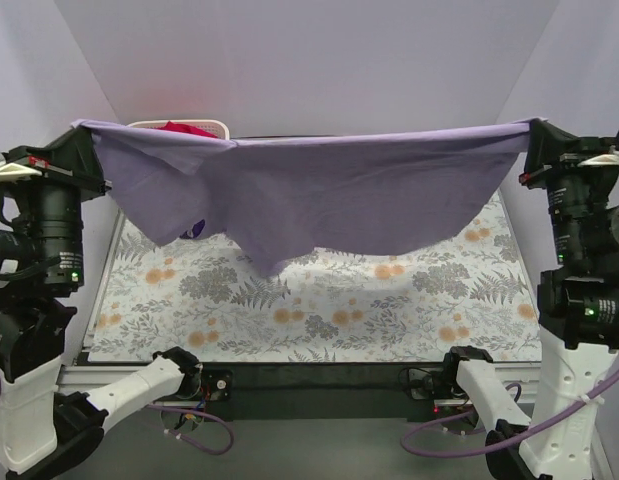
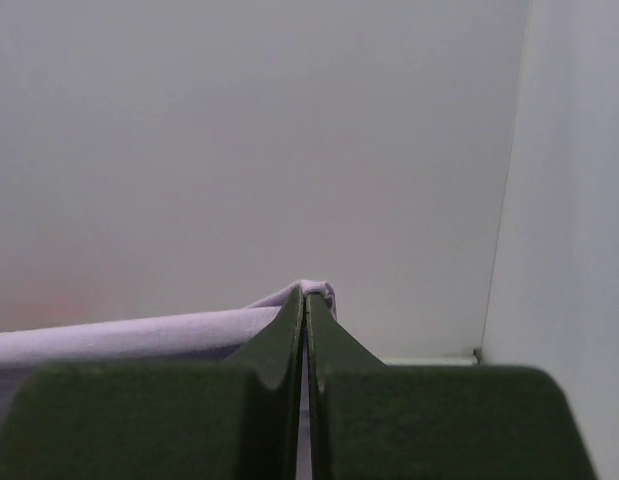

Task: Fold and stack the t-shirts
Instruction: Flatten the tshirt out

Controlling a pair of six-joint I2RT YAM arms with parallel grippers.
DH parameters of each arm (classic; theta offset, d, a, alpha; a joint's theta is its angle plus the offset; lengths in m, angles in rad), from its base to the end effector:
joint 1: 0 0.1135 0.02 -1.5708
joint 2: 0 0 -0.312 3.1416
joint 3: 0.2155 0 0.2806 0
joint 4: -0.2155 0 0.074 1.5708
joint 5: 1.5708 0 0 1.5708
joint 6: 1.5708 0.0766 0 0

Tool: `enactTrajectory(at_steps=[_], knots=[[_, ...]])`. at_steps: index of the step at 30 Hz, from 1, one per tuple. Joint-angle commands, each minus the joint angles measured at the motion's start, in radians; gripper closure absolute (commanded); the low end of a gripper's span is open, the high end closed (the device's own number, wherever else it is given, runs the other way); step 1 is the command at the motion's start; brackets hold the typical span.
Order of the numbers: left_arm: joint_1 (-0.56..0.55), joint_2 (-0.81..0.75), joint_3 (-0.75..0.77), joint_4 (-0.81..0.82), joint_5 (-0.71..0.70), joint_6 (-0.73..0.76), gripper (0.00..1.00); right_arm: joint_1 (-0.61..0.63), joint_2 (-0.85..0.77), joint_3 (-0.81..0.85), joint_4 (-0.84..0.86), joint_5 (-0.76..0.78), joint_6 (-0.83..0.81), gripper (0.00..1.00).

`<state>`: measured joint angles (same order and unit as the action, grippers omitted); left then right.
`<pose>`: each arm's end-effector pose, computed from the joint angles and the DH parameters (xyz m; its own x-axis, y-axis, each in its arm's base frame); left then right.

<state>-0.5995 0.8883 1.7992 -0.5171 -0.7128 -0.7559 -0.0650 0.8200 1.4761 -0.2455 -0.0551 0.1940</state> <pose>0.0825 0.0043 0.6596 0.2797 -0.8197 -0.4998 0.1651 0.5539 -0.8160 0.1257 -0.0040 0.6164 0.3936 0.1673 -0.9039 -0.0626 0.9859 0.1552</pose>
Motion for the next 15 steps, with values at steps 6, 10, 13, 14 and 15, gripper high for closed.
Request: enactTrajectory(at_steps=[6, 10, 13, 14, 15], knots=[[0.0, 0.184, 0.126, 0.092, 0.036, 0.234, 1.0, -0.004, 0.088, 0.17, -0.083, -0.022, -0.096, 0.99], [0.001, 0.329, 0.127, 0.17, 0.035, 0.326, 1.0, -0.004, 0.148, 0.139, -0.097, -0.023, -0.087, 0.99], [0.003, 0.469, 0.138, 0.25, 0.038, 0.374, 1.0, -0.004, 0.2, 0.102, -0.089, 0.006, -0.085, 0.99], [0.01, 0.5, 0.143, 0.285, 0.045, 0.388, 1.0, -0.004, 0.229, 0.095, -0.087, 0.017, -0.091, 0.99], [0.035, 0.57, 0.178, 0.287, 0.061, 0.382, 1.0, -0.004, 0.243, 0.083, -0.084, 0.03, -0.094, 0.99]])
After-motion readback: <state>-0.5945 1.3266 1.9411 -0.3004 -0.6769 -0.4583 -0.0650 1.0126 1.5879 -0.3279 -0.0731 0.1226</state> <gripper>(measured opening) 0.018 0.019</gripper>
